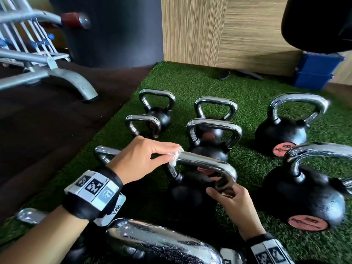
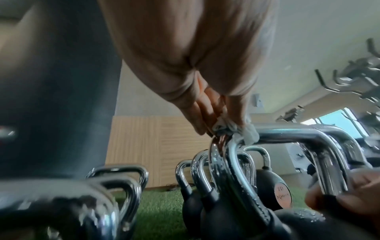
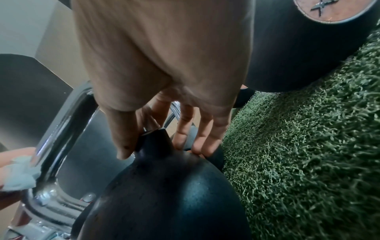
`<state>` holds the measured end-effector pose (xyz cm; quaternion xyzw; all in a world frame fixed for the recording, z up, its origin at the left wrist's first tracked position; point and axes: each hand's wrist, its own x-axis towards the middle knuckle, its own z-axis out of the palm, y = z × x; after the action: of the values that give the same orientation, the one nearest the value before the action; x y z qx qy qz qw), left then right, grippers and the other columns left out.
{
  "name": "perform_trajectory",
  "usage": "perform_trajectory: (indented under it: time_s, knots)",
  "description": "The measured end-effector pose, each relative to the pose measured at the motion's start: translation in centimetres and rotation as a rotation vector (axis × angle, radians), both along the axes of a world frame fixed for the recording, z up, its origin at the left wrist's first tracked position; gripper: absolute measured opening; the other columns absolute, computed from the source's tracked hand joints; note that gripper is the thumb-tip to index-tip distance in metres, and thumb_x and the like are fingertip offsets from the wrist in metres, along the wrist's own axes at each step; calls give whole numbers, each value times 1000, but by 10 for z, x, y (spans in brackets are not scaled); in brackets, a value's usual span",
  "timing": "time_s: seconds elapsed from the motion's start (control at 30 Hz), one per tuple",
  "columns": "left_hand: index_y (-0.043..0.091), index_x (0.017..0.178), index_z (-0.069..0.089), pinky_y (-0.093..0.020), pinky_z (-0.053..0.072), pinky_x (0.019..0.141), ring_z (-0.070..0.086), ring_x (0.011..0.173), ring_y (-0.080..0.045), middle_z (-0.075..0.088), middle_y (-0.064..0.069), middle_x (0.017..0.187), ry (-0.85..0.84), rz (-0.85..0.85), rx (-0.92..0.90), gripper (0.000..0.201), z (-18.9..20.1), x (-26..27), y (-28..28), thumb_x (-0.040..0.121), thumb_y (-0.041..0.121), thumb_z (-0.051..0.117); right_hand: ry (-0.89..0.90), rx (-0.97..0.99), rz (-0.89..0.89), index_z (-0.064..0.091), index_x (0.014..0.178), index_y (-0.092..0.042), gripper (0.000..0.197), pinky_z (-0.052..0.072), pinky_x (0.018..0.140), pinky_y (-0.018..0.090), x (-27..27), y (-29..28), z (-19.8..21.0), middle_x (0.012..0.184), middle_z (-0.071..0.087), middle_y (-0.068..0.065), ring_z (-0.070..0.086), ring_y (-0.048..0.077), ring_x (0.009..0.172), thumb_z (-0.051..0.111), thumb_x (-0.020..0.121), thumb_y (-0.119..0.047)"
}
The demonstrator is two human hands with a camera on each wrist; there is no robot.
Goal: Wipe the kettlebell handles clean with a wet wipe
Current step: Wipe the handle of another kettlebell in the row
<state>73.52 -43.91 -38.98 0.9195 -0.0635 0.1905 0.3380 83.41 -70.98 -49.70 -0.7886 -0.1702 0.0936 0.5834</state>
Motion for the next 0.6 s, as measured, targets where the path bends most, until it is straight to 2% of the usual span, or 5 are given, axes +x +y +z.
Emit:
perform_trajectory:
  time_s: [0.1,0.2,0.33,0.47,0.6]
  knots:
    - [29,125,72,-7,45,99,62,120,7,68,29,121,45,39,-209,32,-12,-3,7,94,19,72,12,-4,23,78,92,-31,25,52,75,28,-1,-1,0,83,77,-9,70,3,78,87,70,-37]
    - [32,121,74,-6,48,92,64,114,7,70,29,115,106,118,-242,29,-30,-10,18,95,19,72,19,-43,36,77,94,-31,27,56,83,35,-2,-3,1,89,77,-7,71,9,87,86,71,-43]
    - [16,123,73,-23,54,98,70,109,-1,74,13,116,121,185,-341,31,-57,-15,12,93,8,72,7,-73,21,77,93,-35,29,54,77,29,0,-6,3,85,77,-8,71,7,83,86,68,-48]
    - [8,127,70,-15,52,94,70,109,-4,75,9,118,103,172,-484,36,-69,-10,10,91,3,72,-9,-110,17,77,93,-37,29,56,75,33,2,-6,1,82,76,-7,70,10,80,85,68,-51]
    - [13,112,79,-14,51,88,67,95,0,78,10,104,201,165,-466,23,-81,-3,8,89,9,77,-11,-128,3,76,91,-39,28,58,77,35,-1,-8,3,81,76,-9,71,7,78,84,68,-54]
